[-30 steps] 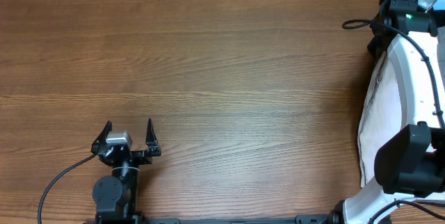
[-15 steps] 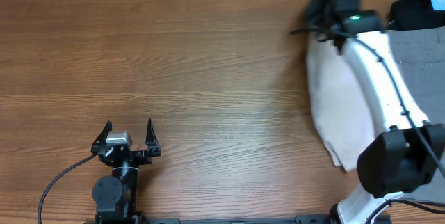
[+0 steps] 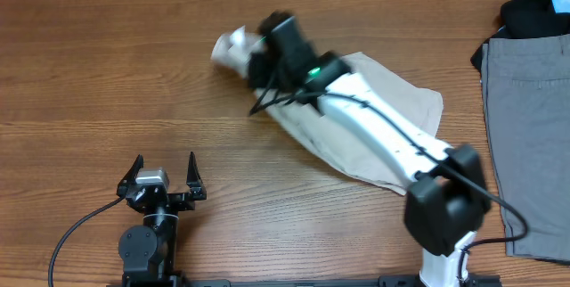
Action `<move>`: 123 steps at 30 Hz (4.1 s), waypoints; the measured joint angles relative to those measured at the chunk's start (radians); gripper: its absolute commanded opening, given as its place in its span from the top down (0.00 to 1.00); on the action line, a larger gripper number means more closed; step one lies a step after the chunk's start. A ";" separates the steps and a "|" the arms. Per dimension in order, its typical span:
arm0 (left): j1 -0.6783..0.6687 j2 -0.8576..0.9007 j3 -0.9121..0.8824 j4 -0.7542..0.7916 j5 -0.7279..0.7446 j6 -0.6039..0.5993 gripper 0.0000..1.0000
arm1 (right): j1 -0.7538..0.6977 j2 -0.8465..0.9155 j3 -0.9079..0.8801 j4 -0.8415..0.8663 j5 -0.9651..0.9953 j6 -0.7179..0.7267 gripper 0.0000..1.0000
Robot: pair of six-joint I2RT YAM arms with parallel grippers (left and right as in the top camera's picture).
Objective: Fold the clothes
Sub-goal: 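Drag the beige pants left onto the table center with the right gripper, then release the pants and raise the right gripper away, then move the left gripper to the pants' left end and grasp it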
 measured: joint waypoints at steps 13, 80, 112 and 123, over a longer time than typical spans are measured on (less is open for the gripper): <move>0.000 0.000 0.000 0.000 0.000 0.000 0.00 | 0.145 0.026 0.003 0.028 -0.030 0.002 0.51; 0.005 1.276 1.255 -0.793 0.616 0.090 0.00 | -0.504 -0.109 0.242 -0.951 0.124 -0.055 0.00; -0.092 1.954 1.336 -0.750 0.171 -0.058 0.96 | -0.504 -0.111 -0.131 -0.692 0.015 -0.023 0.96; -0.061 2.002 1.348 -0.755 0.175 -0.093 0.96 | -0.504 -0.112 -0.388 -0.481 -0.095 0.017 0.96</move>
